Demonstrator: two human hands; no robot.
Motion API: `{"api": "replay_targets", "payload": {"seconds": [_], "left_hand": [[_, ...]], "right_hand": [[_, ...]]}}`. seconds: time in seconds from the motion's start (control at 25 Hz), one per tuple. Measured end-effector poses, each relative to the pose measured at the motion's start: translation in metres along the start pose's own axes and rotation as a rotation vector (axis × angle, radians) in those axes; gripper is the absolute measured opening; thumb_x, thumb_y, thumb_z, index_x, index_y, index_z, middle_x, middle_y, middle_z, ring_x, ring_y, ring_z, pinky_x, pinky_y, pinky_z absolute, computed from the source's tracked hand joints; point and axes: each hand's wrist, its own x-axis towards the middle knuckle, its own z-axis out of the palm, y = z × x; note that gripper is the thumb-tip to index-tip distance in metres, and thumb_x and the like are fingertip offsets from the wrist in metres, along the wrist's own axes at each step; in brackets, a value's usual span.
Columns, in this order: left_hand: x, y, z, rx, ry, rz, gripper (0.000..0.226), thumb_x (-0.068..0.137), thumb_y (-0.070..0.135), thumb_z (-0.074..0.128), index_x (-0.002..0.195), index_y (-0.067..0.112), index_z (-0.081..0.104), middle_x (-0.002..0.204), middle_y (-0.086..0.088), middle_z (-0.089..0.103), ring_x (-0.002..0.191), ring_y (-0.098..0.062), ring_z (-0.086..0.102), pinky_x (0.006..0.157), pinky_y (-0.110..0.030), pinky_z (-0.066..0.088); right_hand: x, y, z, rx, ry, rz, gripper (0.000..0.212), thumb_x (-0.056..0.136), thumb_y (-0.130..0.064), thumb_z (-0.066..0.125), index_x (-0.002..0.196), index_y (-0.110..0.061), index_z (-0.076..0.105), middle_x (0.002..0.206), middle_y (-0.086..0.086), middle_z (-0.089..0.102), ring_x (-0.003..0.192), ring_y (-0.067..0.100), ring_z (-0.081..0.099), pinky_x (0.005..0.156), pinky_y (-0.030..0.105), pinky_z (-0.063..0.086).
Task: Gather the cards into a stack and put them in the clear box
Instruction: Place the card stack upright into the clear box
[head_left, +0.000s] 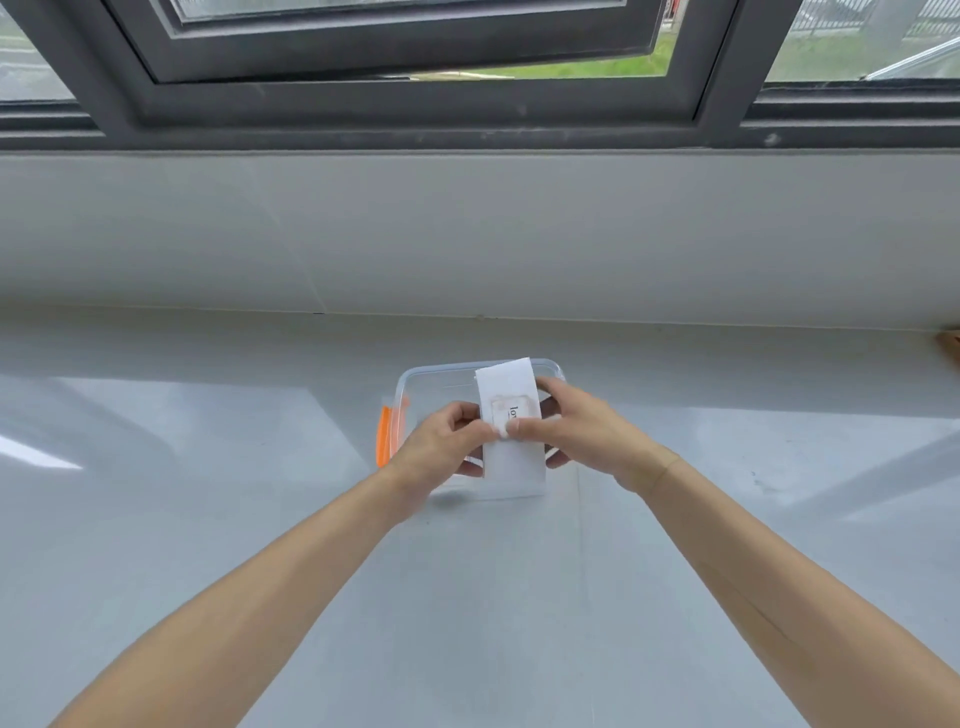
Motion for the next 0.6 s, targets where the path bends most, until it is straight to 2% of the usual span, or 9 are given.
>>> {"api": "replay_targets", "payload": {"seconds": [0.12,0.24,0.32,0.44,0.6], "left_hand": [[0.029,-0.001,-0.005,0.004,-0.01,-0.073,0.027,0.087,0.024,0.062,0.11,0.01,0.062,0.103,-0.013,0.071,0.093,-0.03,0.069,0.086,-0.045,0.056],[0.046,-0.009,-0.012,0.002,-0.059,-0.201,0.029,0.086,0.025,0.062,0.11,0.008,0.062,0.092,-0.005,0.069,0.077,-0.021,0.067,0.069,-0.034,0.056],[0.055,-0.016,-0.015,0.032,-0.083,-0.281,0.031,0.084,0.025,0.062,0.11,0.007,0.062,0.084,-0.002,0.067,0.073,-0.02,0.065,0.063,-0.03,0.053],[0.067,-0.022,-0.014,0.049,-0.065,-0.346,0.024,0.083,0.026,0.063,0.101,0.01,0.063,0.075,0.0,0.066,0.07,-0.02,0.062,0.062,-0.028,0.052],[0.083,-0.023,-0.001,0.171,-0.054,-0.412,0.018,0.082,0.026,0.06,0.091,0.012,0.067,0.078,-0.004,0.067,0.068,-0.02,0.061,0.063,-0.028,0.05]], "right_hand": [[0.019,0.005,-0.001,-0.19,0.097,-0.044,0.047,0.085,-0.043,0.065,0.128,-0.035,0.049,0.109,-0.011,0.066,0.095,0.014,0.064,0.08,0.04,0.054],[0.033,0.024,0.0,-0.621,0.354,-0.176,0.053,0.091,-0.045,0.053,0.139,-0.026,0.041,0.134,-0.005,0.054,0.119,0.018,0.05,0.092,0.041,0.045],[0.04,0.039,-0.002,-0.744,0.457,-0.253,0.055,0.095,-0.042,0.048,0.144,-0.02,0.035,0.145,-0.001,0.044,0.135,0.021,0.034,0.101,0.042,0.038],[0.049,0.059,-0.002,-0.772,0.409,-0.243,0.058,0.099,-0.044,0.036,0.149,-0.018,0.024,0.158,-0.001,0.026,0.147,0.021,0.011,0.114,0.044,0.022],[0.061,0.077,-0.001,-0.766,0.293,-0.2,0.061,0.099,-0.05,0.015,0.153,-0.02,0.01,0.162,-0.004,0.008,0.147,0.014,-0.007,0.12,0.045,0.002]]}}
